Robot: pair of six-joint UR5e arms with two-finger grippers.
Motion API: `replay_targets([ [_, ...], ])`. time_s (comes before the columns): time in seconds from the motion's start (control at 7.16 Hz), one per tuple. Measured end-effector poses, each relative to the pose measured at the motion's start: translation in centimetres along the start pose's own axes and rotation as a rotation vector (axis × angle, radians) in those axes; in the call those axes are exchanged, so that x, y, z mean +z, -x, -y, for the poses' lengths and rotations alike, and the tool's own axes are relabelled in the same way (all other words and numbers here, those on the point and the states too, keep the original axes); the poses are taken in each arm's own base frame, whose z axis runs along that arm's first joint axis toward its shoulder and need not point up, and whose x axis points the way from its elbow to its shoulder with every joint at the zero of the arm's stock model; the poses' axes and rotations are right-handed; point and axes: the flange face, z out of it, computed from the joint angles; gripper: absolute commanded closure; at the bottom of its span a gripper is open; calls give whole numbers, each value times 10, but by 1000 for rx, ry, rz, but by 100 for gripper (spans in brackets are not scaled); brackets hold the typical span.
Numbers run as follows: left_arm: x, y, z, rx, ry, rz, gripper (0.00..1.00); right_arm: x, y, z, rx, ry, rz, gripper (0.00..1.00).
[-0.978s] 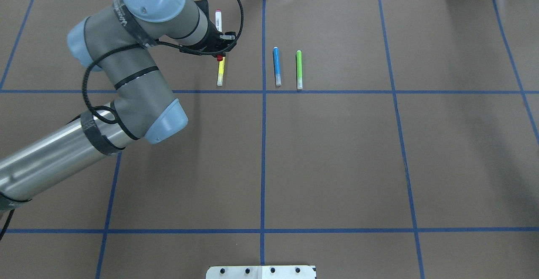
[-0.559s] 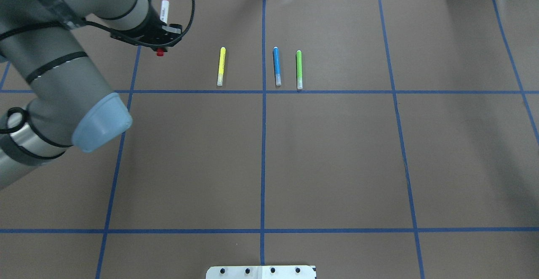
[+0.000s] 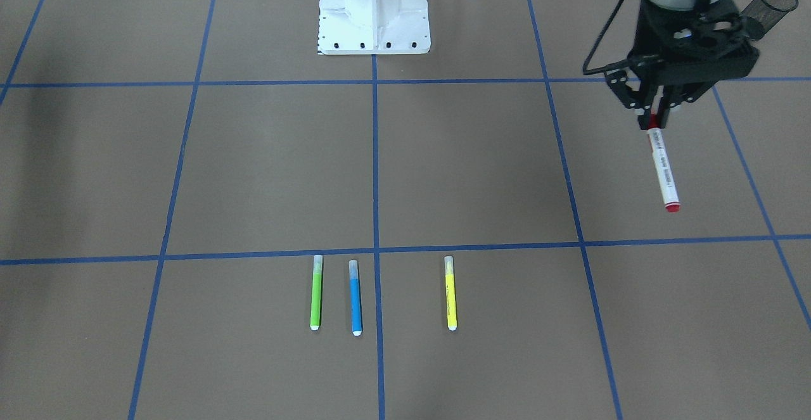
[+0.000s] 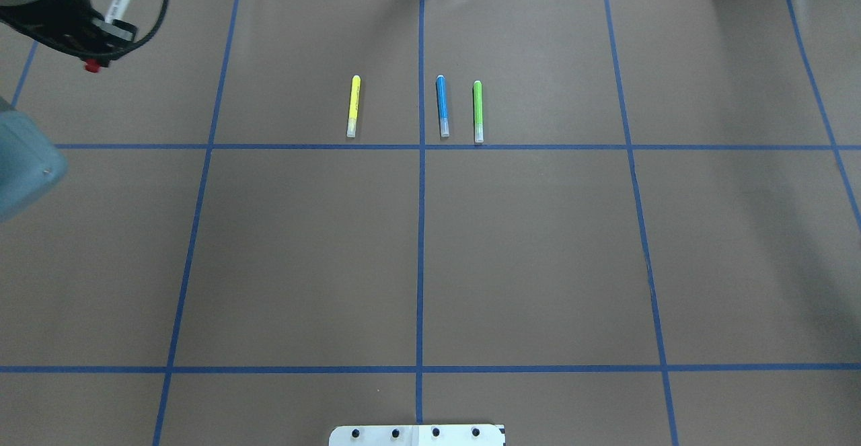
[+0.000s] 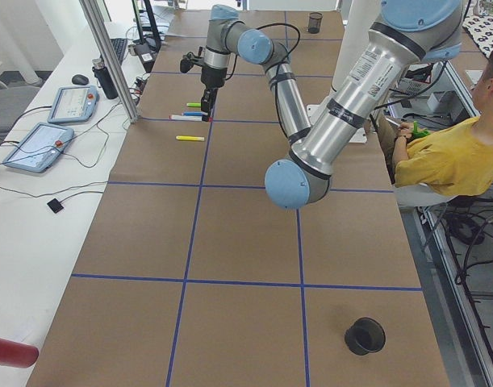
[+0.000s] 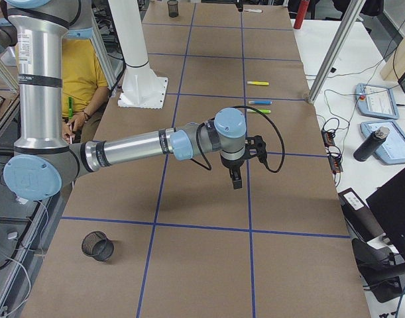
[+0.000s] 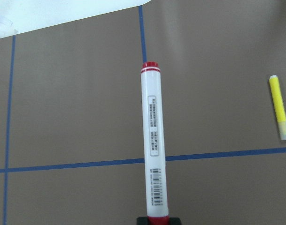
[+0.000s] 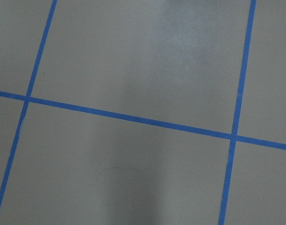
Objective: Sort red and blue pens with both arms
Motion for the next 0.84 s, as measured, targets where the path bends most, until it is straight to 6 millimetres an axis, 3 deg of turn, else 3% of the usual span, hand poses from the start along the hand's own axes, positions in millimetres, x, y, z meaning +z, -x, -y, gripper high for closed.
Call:
replay_targets([
  [0.28, -2, 96, -3, 136, 37, 70, 100, -1, 3, 4, -8, -4, 1, 0],
  [0.56, -16, 194, -16, 133, 106, 20, 100, -1, 6, 6, -15, -4, 3, 0],
  [0.84, -5, 297, -72, 49, 164, -128, 100, 0, 7, 8, -17, -4, 3, 0],
])
